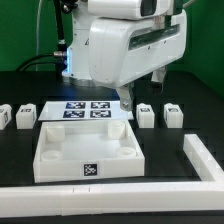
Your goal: Assemble one leg
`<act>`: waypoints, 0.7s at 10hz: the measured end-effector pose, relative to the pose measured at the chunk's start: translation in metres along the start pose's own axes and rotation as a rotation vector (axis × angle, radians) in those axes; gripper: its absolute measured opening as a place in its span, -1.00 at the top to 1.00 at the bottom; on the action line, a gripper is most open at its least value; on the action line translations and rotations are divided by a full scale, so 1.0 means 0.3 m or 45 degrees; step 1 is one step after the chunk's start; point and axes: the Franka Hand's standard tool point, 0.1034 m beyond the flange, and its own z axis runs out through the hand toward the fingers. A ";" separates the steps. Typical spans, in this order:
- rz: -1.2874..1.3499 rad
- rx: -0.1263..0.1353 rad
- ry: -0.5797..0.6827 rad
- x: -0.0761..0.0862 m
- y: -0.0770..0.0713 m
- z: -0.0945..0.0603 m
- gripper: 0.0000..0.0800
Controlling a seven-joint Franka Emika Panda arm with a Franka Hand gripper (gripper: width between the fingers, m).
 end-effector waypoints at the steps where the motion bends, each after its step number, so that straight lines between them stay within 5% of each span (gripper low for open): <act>1: 0.000 0.000 0.000 0.000 0.000 0.000 -0.63; 7: 0.000 0.001 -0.001 -0.001 -0.001 0.003 -0.63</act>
Offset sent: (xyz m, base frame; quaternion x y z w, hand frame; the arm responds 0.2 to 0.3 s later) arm 0.0000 0.0000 0.0000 0.0000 0.0000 0.0000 1.0000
